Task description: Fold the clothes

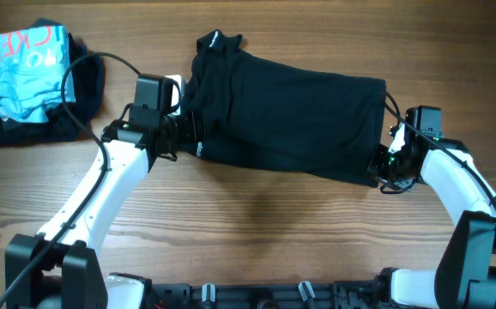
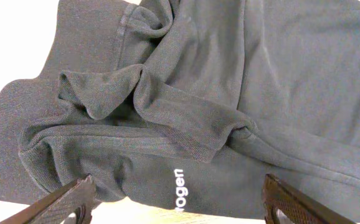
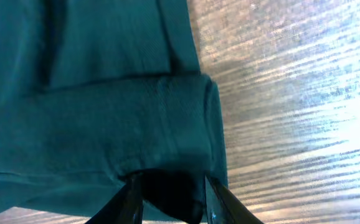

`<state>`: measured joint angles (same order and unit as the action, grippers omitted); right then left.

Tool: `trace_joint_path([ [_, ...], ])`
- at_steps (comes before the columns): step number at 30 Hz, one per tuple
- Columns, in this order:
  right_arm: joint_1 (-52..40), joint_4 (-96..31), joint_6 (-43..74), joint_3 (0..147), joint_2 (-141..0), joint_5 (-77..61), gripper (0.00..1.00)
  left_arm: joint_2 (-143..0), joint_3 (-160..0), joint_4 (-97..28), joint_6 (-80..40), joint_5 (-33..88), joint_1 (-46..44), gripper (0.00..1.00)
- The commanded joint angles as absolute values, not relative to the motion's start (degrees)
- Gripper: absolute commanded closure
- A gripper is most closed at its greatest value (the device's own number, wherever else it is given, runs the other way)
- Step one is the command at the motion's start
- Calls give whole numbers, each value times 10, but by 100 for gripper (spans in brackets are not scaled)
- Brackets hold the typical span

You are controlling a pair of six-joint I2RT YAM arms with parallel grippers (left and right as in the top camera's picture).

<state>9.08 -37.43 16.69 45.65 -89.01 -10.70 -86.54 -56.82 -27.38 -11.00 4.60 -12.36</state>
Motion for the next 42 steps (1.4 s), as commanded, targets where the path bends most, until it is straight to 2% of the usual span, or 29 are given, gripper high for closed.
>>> trace_joint_path([
  [1, 89, -367, 171, 453, -887, -126, 69, -860, -577, -272, -111, 48, -123, 14],
  [6, 89, -367, 171, 453, -887, -126, 78, -860, -577, -272, -111, 49, -123, 14],
  [10, 89, -367, 171, 453, -887, -126, 96, -860, -577, -272, -111, 49, -123, 14],
  [17, 89, -361, 164, 462, -887, -118, 96, -860, -577, -272, -111, 49, -123, 14],
  [27, 89, -368, 151, 588, -887, -78, 96, -860, -577, -272, -111, 49, -123, 14],
  [42, 89, -367, 168, 569, -918, -23, 96, -860, -577, -272, -111, 49, -123, 14],
])
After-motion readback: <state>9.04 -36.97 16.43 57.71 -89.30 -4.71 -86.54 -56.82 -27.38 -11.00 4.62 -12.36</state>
